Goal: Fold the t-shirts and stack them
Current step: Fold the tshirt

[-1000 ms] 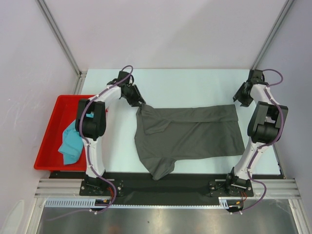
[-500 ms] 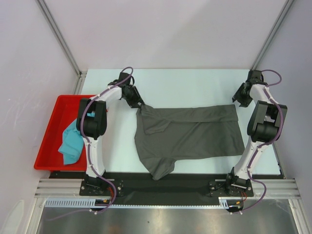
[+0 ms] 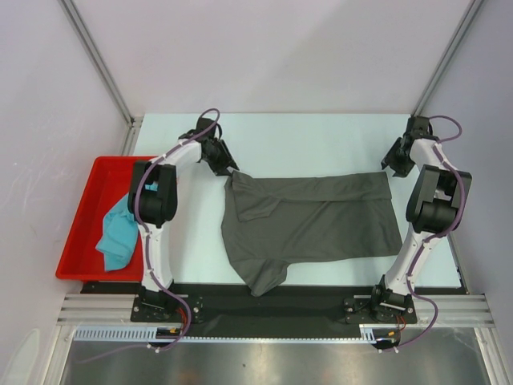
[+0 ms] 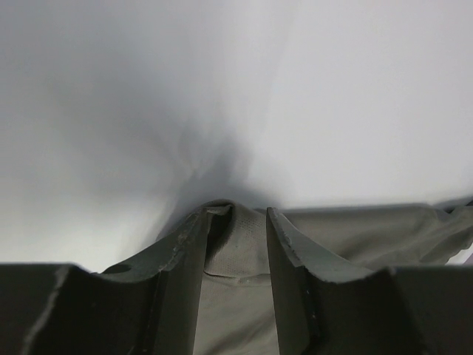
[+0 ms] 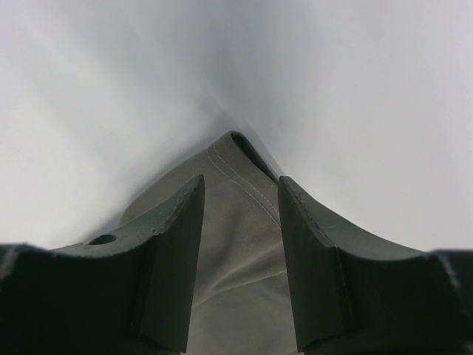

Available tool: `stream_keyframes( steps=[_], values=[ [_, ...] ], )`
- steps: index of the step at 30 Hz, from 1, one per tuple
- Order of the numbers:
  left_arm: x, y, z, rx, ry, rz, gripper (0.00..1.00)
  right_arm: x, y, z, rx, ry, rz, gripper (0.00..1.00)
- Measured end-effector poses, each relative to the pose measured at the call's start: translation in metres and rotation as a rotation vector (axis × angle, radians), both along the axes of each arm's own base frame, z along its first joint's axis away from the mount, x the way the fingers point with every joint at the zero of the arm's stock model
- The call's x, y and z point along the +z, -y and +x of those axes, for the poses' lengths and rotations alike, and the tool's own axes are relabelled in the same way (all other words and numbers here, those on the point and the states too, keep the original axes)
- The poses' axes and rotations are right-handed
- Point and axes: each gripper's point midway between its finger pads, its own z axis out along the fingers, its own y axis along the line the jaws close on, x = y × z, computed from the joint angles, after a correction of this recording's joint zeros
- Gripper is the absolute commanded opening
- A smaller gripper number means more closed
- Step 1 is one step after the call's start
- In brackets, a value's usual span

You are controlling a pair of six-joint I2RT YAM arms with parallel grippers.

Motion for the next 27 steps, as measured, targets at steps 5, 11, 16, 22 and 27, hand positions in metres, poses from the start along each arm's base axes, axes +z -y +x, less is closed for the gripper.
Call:
stream_keyframes(
  steps=[5, 11, 16, 22, 27],
  values=[
    [0.0, 0.001, 0.005, -0.001, 0.01, -0.002, 0.38, -0.012, 0.0, -0.002, 0.015, -0.028, -0.003, 0.49],
    [0.002, 0.002, 0.008, -0.002, 0.024, -0.005, 0.2, -0.017, 0.003, -0.004, 0.028, -0.04, -0.001, 0.49],
    [0.003, 0.003, 0.01, -0.01, 0.035, -0.008, 0.06, -0.017, -0.001, 0.0, 0.052, -0.021, 0.025, 0.48],
    [0.003, 0.003, 0.01, -0.013, 0.039, -0.007, 0.02, -0.014, -0.008, 0.007, 0.083, 0.015, 0.063, 0.48],
    [0.002, 0.001, 0.009, -0.017, 0.038, -0.003, 0.01, -0.026, -0.01, 0.007, 0.086, -0.002, 0.076, 0.47]
  ],
)
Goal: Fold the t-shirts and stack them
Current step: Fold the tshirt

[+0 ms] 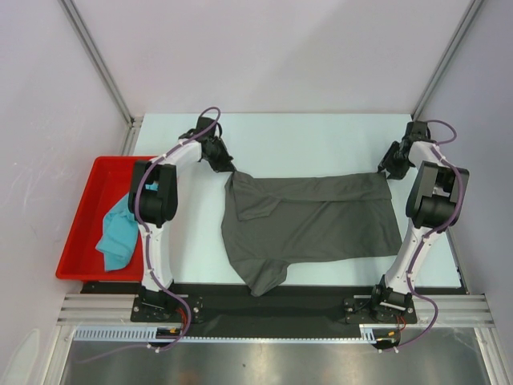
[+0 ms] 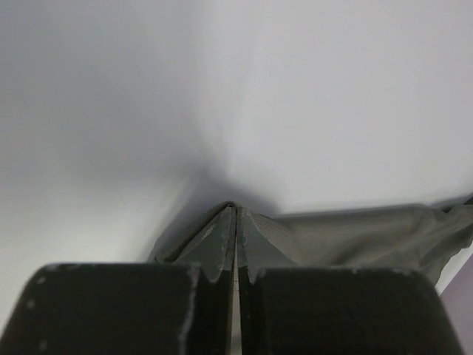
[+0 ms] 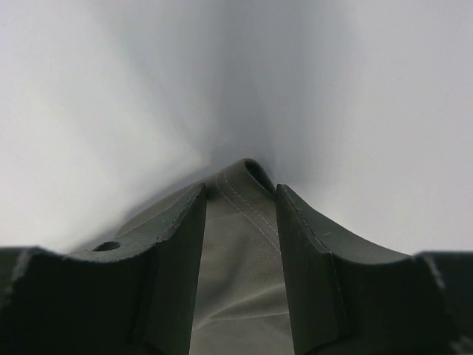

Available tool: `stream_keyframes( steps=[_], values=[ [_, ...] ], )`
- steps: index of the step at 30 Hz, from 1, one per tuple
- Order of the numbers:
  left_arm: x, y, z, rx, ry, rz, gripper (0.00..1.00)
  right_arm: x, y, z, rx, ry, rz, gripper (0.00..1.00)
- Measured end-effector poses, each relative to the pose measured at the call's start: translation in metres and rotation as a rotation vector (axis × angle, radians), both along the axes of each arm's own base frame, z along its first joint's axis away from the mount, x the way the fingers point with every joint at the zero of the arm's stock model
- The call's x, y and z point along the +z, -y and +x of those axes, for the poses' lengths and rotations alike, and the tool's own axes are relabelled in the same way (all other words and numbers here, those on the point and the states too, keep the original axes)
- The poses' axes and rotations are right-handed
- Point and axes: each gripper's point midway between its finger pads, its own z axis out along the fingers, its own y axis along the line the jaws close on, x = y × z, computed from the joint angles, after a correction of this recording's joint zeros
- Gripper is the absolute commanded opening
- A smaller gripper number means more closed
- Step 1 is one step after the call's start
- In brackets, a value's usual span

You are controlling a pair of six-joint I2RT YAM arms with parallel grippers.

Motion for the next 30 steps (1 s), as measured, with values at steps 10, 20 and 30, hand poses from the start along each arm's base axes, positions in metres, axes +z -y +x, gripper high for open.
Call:
stream_keyframes(
  steps=[10, 20, 30],
  values=[
    [-0.006, -0.001, -0.005, -0.003, -0.014, 0.003, 0.01, -0.01, 0.003, -0.003, 0.002, -0.024, -0.012, 0.51],
    [-0.012, -0.003, -0.012, -0.008, -0.029, 0.01, 0.0, -0.011, 0.004, -0.002, 0.003, -0.024, -0.015, 0.31],
    [-0.011, -0.023, -0.019, 0.029, -0.036, 0.003, 0.0, -0.01, 0.019, 0.005, -0.072, 0.0, -0.063, 0.0]
  ],
)
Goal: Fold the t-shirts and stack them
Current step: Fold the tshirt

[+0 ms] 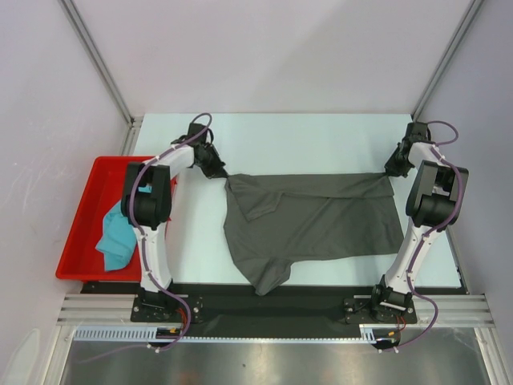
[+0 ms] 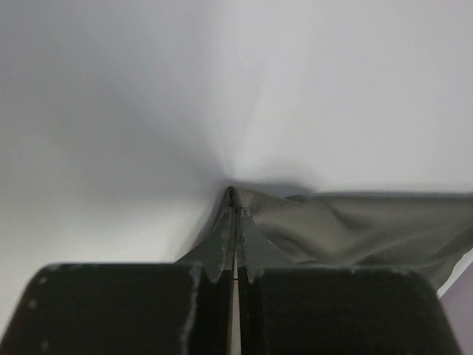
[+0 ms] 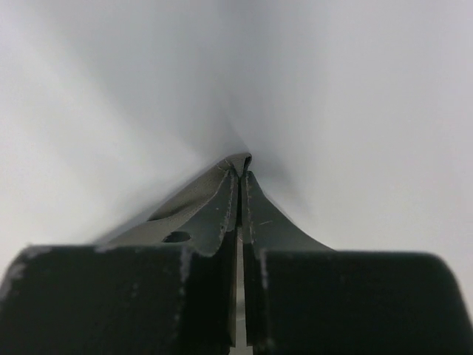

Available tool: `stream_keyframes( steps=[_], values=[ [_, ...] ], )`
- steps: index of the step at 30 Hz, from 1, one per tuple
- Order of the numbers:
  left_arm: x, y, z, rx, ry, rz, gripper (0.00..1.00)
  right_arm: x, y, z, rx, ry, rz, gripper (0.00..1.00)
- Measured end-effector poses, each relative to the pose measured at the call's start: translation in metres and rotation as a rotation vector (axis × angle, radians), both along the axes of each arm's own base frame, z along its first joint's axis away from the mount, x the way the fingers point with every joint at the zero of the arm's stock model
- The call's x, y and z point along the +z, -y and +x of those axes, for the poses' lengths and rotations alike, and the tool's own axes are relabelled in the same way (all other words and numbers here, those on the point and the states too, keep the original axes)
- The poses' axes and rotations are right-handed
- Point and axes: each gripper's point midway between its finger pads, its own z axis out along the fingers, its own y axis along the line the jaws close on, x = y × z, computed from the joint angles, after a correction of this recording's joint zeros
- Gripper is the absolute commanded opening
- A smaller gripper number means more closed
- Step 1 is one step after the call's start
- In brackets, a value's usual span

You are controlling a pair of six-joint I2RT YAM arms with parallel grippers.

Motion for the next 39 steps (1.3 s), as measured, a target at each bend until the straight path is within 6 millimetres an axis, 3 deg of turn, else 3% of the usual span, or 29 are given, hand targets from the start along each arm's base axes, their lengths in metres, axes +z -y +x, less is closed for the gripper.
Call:
stream_keyframes(
  steps=[5, 10, 13, 17, 20, 25, 29, 32, 36, 39],
  values=[
    [-0.003, -0.013, 0.002, 0.028, -0.004, -0.001, 0.0, 0.001, 0.007, 0.001, -0.026, 0.005, -0.026, 0.0],
    [-0.001, -0.012, 0.006, 0.025, 0.013, -0.012, 0.02, 0.001, 0.008, 0.001, -0.027, 0.006, -0.03, 0.01],
    [0.0, -0.011, 0.008, 0.02, 0.024, -0.014, 0.2, 0.001, 0.009, 0.001, -0.032, 0.005, -0.031, 0.16],
    [0.003, -0.012, 0.006, 0.015, 0.031, -0.009, 0.5, 0.002, 0.012, -0.002, -0.049, -0.012, -0.043, 0.45],
    [0.013, -0.014, 0.001, 0.01, 0.038, 0.008, 0.62, 0.011, 0.016, -0.004, -0.079, -0.039, -0.071, 0.67],
    [0.052, -0.021, -0.006, -0.009, 0.115, 0.081, 0.62, 0.041, 0.013, -0.003, -0.106, -0.042, -0.129, 0.69],
    [0.091, -0.006, -0.024, -0.088, 0.212, 0.121, 0.6, 0.081, -0.029, -0.003, -0.046, 0.026, -0.101, 0.61],
    [0.104, 0.031, -0.052, -0.232, 0.266, 0.116, 0.59, 0.115, -0.089, -0.008, 0.061, 0.138, -0.033, 0.59],
    [0.085, 0.083, -0.103, -0.465, 0.264, 0.14, 0.51, 0.133, -0.182, -0.032, 0.263, 0.224, 0.12, 0.56],
    [0.062, 0.106, -0.143, -0.62, 0.235, 0.199, 0.53, 0.116, -0.238, -0.059, 0.367, 0.211, 0.276, 0.51]
  ],
)
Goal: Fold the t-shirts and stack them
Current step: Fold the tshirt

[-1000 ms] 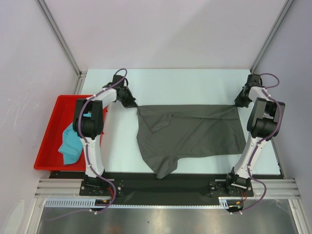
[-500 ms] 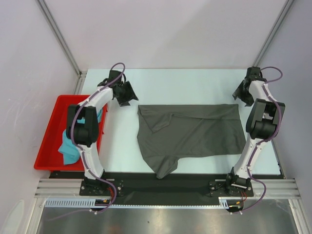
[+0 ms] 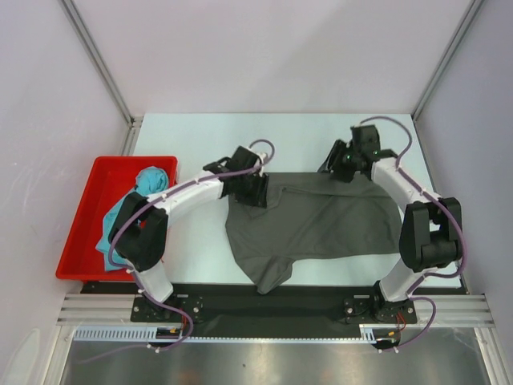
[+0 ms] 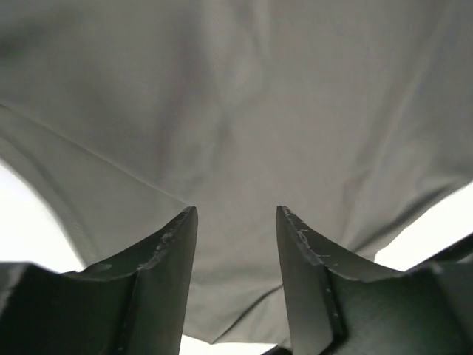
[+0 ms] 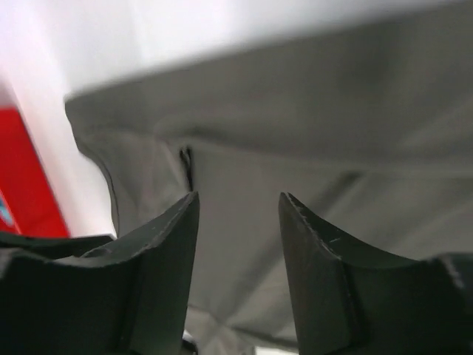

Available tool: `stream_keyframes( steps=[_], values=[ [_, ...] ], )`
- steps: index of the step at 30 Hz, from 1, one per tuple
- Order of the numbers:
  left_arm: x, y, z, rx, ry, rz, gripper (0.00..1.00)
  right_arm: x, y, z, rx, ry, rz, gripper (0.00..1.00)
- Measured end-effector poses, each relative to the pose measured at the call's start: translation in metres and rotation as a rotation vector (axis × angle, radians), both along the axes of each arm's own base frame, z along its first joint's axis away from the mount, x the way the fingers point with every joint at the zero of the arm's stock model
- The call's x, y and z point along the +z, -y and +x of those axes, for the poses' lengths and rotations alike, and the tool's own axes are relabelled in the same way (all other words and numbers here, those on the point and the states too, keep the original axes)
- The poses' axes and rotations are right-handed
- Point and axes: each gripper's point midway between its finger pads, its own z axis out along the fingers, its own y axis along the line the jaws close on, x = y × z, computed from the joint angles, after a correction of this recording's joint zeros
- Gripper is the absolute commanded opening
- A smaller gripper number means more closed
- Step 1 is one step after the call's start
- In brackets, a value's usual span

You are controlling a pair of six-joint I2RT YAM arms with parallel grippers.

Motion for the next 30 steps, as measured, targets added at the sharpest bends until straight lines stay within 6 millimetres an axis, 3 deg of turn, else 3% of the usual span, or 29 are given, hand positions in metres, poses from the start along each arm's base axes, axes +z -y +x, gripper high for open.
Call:
stream_keyframes(
  steps=[3, 7, 14, 22, 27, 30],
  values=[
    [-0.012, 0.009, -0.024, -0.082, -0.004, 0.061, 0.58, -0.038, -0.026, -0.033, 0.04, -0.105, 0.108, 0.49],
    [-0.018, 0.009, -0.027, -0.111, 0.021, 0.114, 0.62, -0.066, -0.045, -0.068, 0.069, -0.23, 0.19, 0.48],
    [-0.038, 0.003, -0.027, -0.112, 0.008, 0.179, 0.62, -0.061, -0.079, -0.059, 0.13, -0.22, 0.328, 0.51],
    [-0.076, -0.009, -0.021, -0.106, -0.024, 0.292, 0.53, -0.065, -0.102, -0.049, 0.195, -0.24, 0.36, 0.52],
    [-0.077, -0.003, -0.012, -0.108, -0.008, 0.291, 0.49, -0.068, -0.116, -0.05, 0.24, -0.247, 0.359, 0.52],
    [-0.076, -0.004, -0.01, -0.109, -0.001, 0.299, 0.41, -0.078, -0.124, -0.055, 0.266, -0.275, 0.351, 0.52]
  ],
)
